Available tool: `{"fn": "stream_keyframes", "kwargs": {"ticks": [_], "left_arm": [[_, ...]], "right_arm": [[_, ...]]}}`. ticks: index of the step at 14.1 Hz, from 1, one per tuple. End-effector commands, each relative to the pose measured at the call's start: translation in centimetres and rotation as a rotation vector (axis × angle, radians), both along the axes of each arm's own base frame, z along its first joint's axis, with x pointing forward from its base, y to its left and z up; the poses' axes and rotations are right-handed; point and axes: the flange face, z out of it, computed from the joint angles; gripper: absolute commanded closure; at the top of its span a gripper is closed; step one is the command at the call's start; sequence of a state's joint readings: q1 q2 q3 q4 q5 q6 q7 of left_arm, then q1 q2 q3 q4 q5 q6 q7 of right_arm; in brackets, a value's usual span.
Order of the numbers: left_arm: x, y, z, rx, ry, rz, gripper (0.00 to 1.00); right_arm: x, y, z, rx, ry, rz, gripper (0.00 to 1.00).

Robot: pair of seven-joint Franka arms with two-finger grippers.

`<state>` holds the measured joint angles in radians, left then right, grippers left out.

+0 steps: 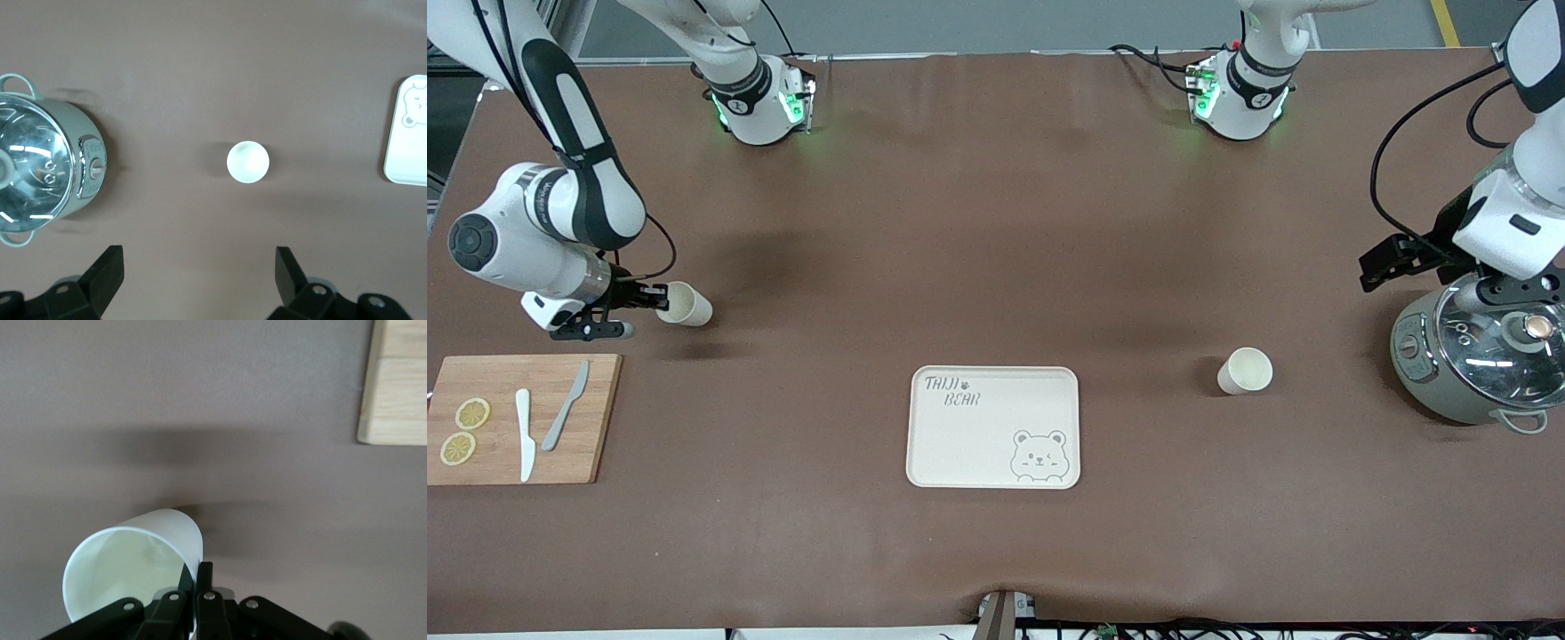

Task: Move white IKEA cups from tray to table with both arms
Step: 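Set the cup beside the cutting board and open the right gripper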

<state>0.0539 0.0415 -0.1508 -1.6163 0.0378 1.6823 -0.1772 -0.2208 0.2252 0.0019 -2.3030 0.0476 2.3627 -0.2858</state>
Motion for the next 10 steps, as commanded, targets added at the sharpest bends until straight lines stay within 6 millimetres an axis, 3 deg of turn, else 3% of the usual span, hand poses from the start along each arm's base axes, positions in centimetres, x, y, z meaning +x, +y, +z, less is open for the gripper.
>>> {"fn": "stream_keyframes", "kwargs": {"ticks": [1,3,6,7,10], "left_arm": [[-2.1,-0.3,2.5,0.014,0.003,-0.017,0.0],[-3.4,-1.6,3.5,0.02,0.008,-0.023,0.0],[-4.4,-2.5,4.4,0.025,0.006,-0.038,0.0],[-4.5,-2.5,4.5,0.025,0.008,-0.039,0.0],[-4.8,-1.8,5.1,0.007,-0.001,-0.041,0.0]], "right_arm": [[-0.2,-0.1,-0.4,0.018,-0.006,-0.01,0.6],[-0.2,-0.2,-1.0,0.025,-0.001,0.02,0.32],[-0.2,-0.4,-1.2,0.024,-0.011,0.024,0.13],[-0.1,-0.3,-1.1,0.025,-0.01,0.027,0.0],[0.5,0.1,0.5,0.043,0.026,0.056,0.0]]}}
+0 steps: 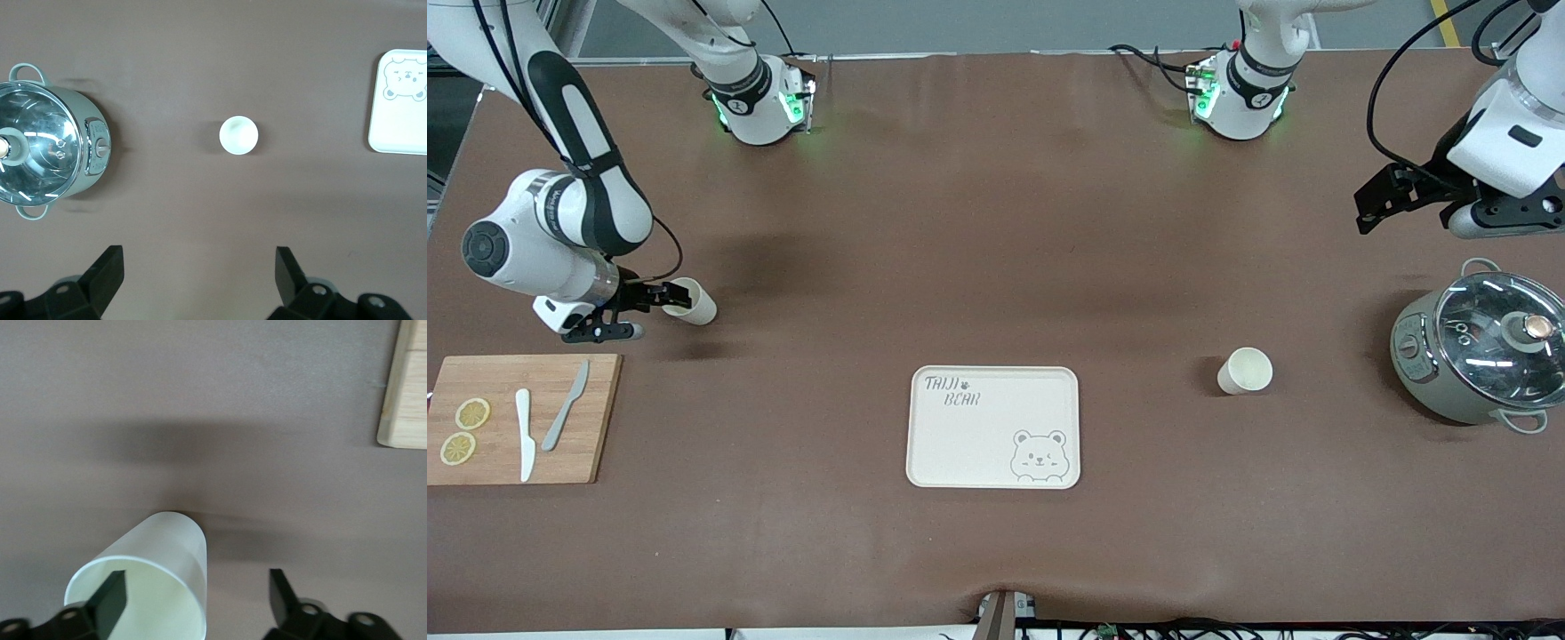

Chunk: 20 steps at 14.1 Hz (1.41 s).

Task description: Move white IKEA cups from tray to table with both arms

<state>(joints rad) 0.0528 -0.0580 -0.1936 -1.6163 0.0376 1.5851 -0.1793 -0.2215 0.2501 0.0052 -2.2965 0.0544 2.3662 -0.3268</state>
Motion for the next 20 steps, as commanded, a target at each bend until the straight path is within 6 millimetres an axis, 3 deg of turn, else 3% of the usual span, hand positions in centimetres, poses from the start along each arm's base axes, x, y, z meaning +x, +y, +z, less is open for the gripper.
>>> {"fn": "stream_keyframes", "kwargs": {"ticks": [1,4,7,10,13,14,16,18,20], "left_arm": [[-0.6,1.3,0.7,-0.034,0.002,-0.01,0.0],[-0.6,1.7,1.0,-0.043,-0.003,-0.015,0.0],[-0.6,1.8,0.9,-0.041,-0.001,-0.03,0.0],[-0.8,2.0,0.8,-0.037,0.017,-0.026,0.0],[-0.8,2.9,0.7,-0.034,0.022,-0.011,0.0],[-0.8,2.8,0.6,-0.034,0.027,-0.012,0.0],[-1.1,2.6,0.2,-0.032,0.035,-0.013,0.0],[-1.6,2.5,0.5,-0.029,0.015,-0.013,0.0],[-1.9,2.4,0.5,-0.029,0.004,-0.015,0.0]], "right_arm": [[1.2,-0.2,2.6,0.039,0.043,0.022,0.0],[4.3,-0.6,8.4,0.076,0.136,0.035,0.0],[7.7,-0.6,14.6,0.065,0.078,0.055,0.0],[11.6,0.3,22.8,0.022,-0.06,0.107,0.0],[14.0,-0.7,30.1,-0.022,-0.089,0.117,0.0],[14.1,-0.7,31.8,-0.024,-0.106,0.113,0.0],[13.3,-0.7,32.9,-0.003,-0.106,0.105,0.0],[11.4,0.3,36.2,-0.009,-0.114,0.071,0.0],[9.3,1.8,38.1,-0.019,-0.058,-0.049,0.0]]}}
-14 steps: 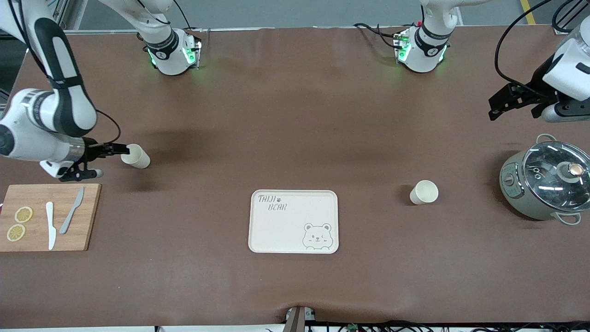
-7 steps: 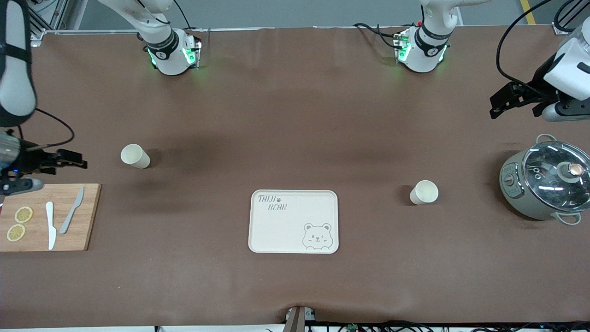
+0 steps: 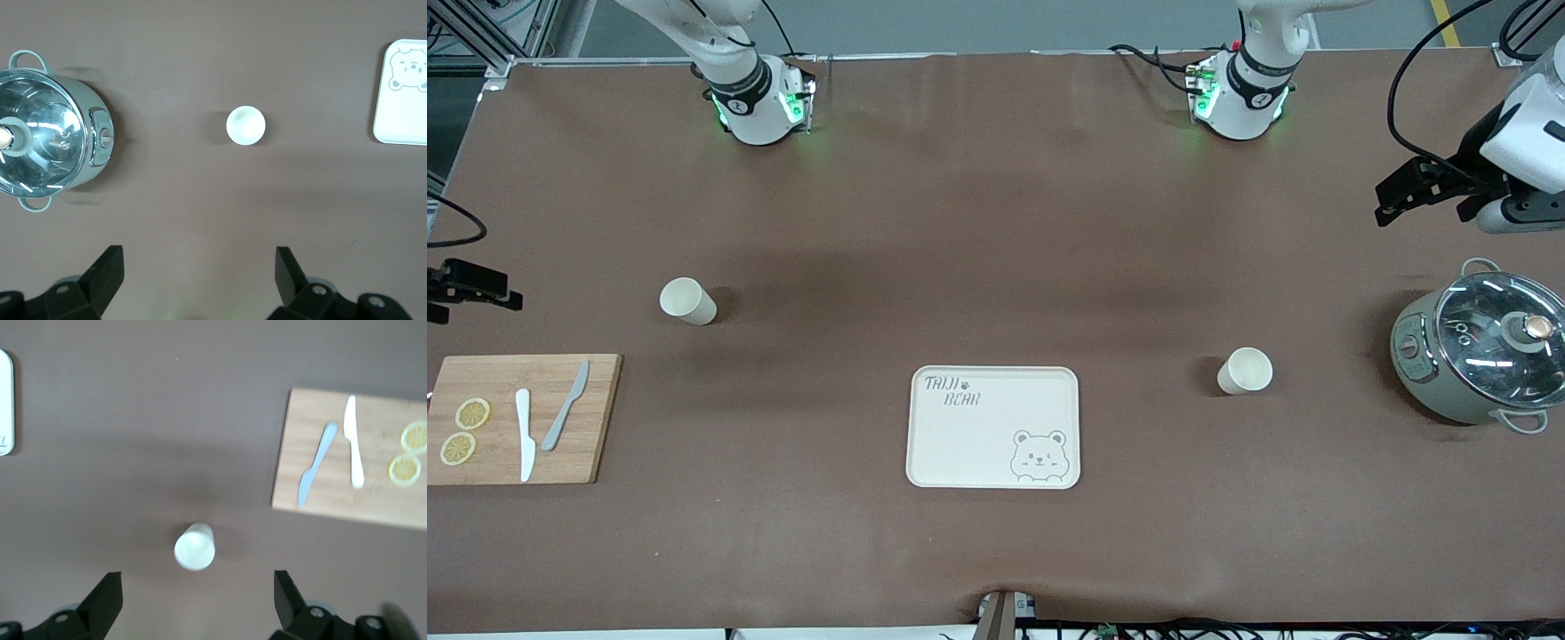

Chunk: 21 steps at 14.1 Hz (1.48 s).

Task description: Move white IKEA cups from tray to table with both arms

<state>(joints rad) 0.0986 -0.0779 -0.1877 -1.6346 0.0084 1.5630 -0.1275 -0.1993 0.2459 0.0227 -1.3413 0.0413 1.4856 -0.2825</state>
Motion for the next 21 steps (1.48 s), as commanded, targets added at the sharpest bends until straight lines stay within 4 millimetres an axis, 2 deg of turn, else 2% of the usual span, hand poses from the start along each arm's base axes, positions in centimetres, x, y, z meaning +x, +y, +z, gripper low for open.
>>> {"fn": "stream_keyframes", "kwargs": {"ticks": [1,3,4,5,6,8,10,11,12,21], "left_arm": [[-1.5,-0.1,0.4,-0.005,-0.024,-0.013,0.0],[-1.7,0.0,0.8,-0.008,-0.031,-0.012,0.0],[-1.7,0.0,0.8,-0.008,-0.031,-0.01,0.0],[-1.7,0.1,0.8,-0.008,-0.033,-0.009,0.0],[-1.7,0.2,0.7,-0.009,-0.028,-0.01,0.0],[-1.8,0.9,0.7,-0.03,-0.021,0.007,0.0],[-1.8,0.7,0.9,-0.029,-0.025,0.0,0.0],[-1.8,0.7,0.9,-0.029,-0.025,0.0,0.0],[-1.8,0.7,0.8,-0.029,-0.024,-0.001,0.0],[-2.3,0.3,1.2,-0.025,0.004,-0.006,0.0]], "right_arm": [[-2.6,2.6,3.3,-0.014,0.032,-0.136,0.0],[-4.6,4.2,4.6,-0.021,0.049,-0.149,0.0],[-5.8,5.8,5.4,-0.025,0.036,-0.126,0.0],[-6.2,8.4,5.5,-0.051,0.003,-0.077,0.0],[-6.5,10.0,5.6,-0.084,-0.023,-0.046,0.0],[-6.5,9.8,6.0,-0.086,-0.037,-0.052,0.0],[-7.4,9.5,6.3,-0.088,-0.027,-0.057,0.0],[-7.7,8.4,5.6,-0.082,-0.016,-0.077,0.0],[-7.8,8.1,5.4,-0.079,-0.017,-0.079,0.0],[-7.3,7.8,5.4,-0.066,-0.049,-0.081,0.0]]}}
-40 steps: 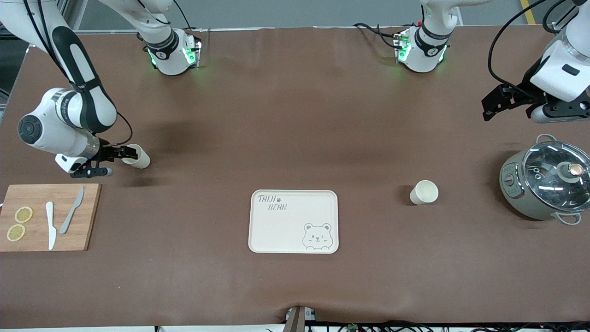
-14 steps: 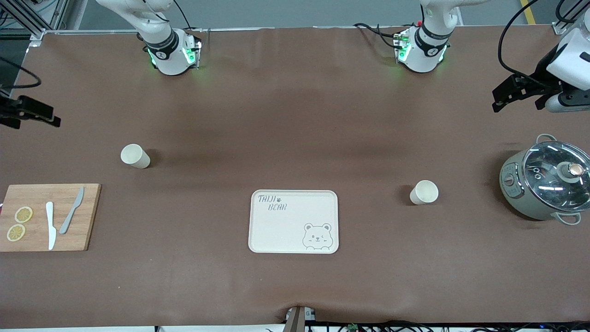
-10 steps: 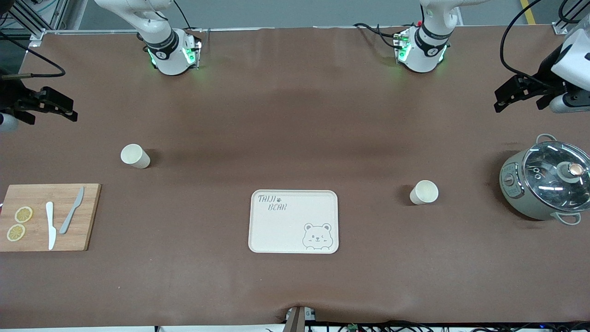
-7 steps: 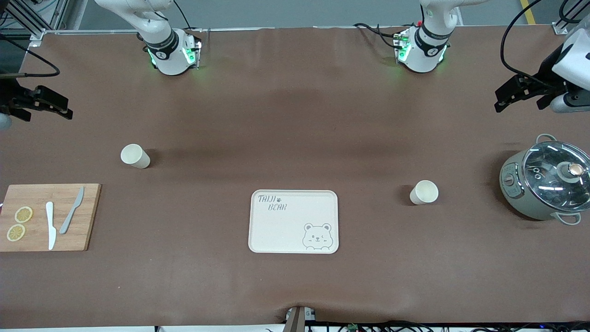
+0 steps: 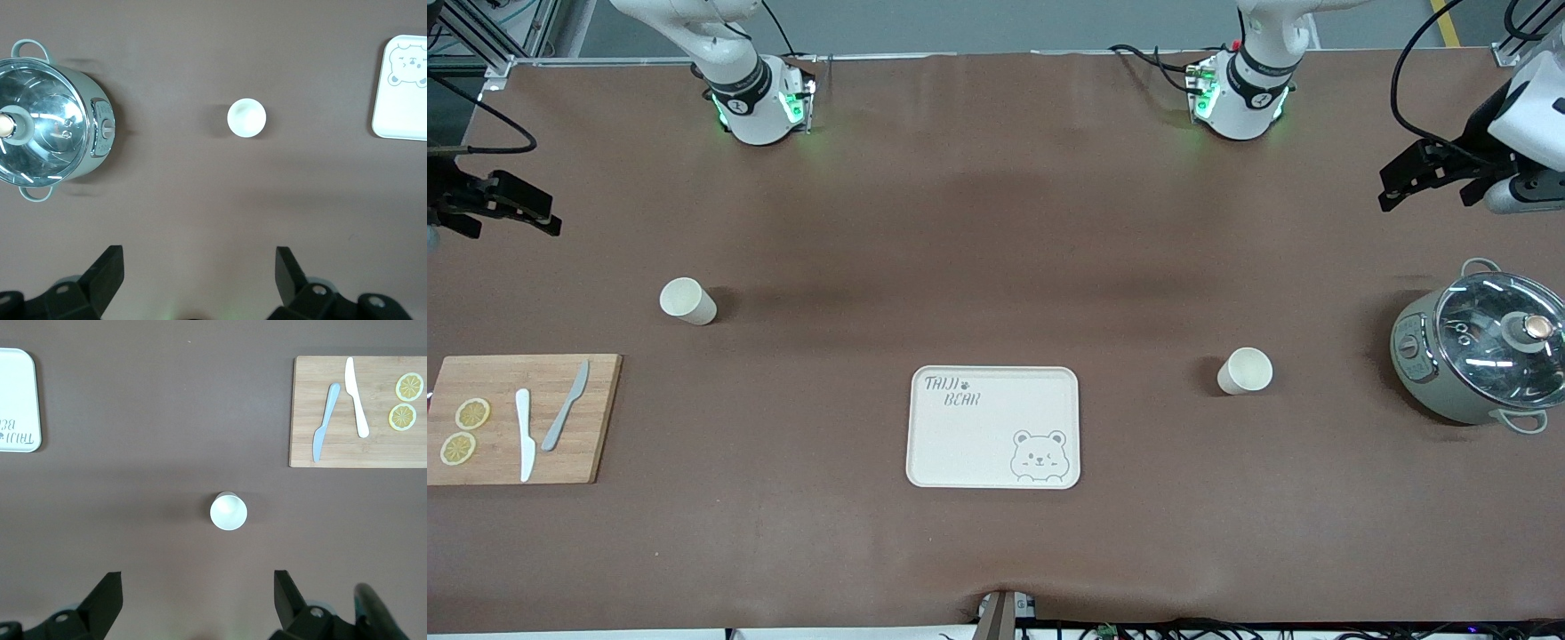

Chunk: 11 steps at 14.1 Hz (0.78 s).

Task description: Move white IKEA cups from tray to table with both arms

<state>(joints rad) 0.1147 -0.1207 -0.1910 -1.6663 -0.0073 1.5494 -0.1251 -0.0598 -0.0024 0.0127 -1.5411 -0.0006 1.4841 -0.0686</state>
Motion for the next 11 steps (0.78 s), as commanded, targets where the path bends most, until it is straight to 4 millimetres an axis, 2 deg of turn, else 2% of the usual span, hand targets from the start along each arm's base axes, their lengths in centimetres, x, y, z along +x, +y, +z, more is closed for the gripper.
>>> {"fn": "stream_keyframes", "kwargs": {"ticks": [1,11], "left_arm": [[-0.81,-0.14,0.7,-0.018,-0.002,-0.019,0.0],[-0.12,-0.04,0.71,-0.012,-0.004,-0.019,0.0]], "right_arm": [[-0.69,-0.22,0.13,0.007,-0.012,0.002,0.0],[-0.75,-0.64,-0.02,0.014,-0.003,-0.009,0.0]]}}
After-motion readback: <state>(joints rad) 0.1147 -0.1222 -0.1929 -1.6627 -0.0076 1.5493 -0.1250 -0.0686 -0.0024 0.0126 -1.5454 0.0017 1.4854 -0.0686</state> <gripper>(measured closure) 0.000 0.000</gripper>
